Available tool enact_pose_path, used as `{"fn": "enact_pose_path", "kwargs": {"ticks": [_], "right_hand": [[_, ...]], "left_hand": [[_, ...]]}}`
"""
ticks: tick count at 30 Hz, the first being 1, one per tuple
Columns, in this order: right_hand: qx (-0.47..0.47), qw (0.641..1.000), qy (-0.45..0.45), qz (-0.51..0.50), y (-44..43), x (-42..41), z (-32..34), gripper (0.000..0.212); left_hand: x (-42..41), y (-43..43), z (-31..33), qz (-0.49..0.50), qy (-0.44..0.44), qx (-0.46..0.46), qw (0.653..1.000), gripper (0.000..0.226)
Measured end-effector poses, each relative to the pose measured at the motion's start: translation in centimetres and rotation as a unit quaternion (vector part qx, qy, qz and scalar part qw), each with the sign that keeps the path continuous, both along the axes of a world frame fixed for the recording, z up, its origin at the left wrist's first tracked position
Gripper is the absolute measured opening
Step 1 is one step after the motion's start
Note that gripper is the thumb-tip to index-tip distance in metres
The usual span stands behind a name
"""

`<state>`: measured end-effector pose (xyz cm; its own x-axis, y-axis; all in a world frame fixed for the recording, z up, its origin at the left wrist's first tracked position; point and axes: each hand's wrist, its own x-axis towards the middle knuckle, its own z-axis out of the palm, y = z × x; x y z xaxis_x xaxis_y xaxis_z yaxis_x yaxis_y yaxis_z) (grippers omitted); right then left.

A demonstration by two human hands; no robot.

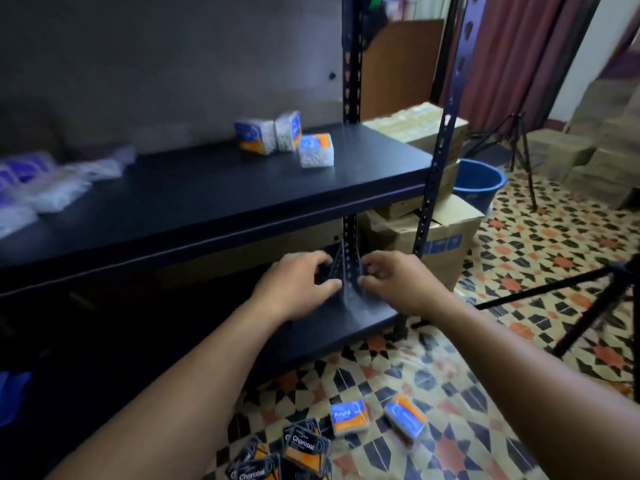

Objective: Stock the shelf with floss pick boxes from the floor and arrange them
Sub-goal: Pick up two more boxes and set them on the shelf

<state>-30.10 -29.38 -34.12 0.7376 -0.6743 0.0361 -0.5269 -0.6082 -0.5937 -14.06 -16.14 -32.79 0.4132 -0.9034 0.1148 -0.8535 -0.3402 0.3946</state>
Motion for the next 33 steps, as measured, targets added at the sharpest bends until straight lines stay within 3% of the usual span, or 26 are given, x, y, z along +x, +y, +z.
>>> {"fn": "enact_pose_path", "kwargs": {"ticks": [7, 14, 18, 21, 25, 29, 31, 33], "right_hand": [[-0.111, 0.988, -0.107, -0.007, -0.3, 3.7, 10.7, 0.036], [-0.112, 0.992, -0.065, -0.009, -2.6, 9.0, 12.1, 0.04], [-0.064, 0.995, -0.075, -0.032, -4.7, 11.6, 10.9, 0.069], [-0.045, 0.994, -0.084, -0.047, -6.2, 13.8, 10.8, 0.094], [-0.023, 0.993, -0.071, -0.094, -8.4, 17.1, 11.2, 0.102], [-0.071, 0.99, -0.009, -0.123, -9.8, 19.4, 11.5, 0.093], [-0.051, 0.992, -0.059, -0.104, -10.3, 19.5, 11.0, 0.07], [0.007, 0.985, -0.163, -0.063, -10.7, 19.1, 10.4, 0.056]], "left_hand": [[3.5, 0.3, 10.0, 0.041, -0.069, -0.178, 0.981, 0.03], [10.0, -1.9, 9.9, 0.084, -0.022, -0.114, 0.99, 0.031], [13.3, -4.4, 9.1, 0.092, -0.033, -0.107, 0.989, 0.039], [15.4, -6.3, 8.9, 0.093, -0.04, -0.123, 0.987, 0.061], [18.6, -9.0, 8.7, 0.101, -0.059, -0.175, 0.978, 0.078], [21.9, -11.0, 8.7, 0.13, -0.097, -0.191, 0.968, 0.08], [22.7, -11.8, 8.7, 0.154, -0.11, -0.147, 0.971, 0.078], [23.3, -12.4, 8.6, 0.157, -0.109, -0.109, 0.976, 0.073]]}}
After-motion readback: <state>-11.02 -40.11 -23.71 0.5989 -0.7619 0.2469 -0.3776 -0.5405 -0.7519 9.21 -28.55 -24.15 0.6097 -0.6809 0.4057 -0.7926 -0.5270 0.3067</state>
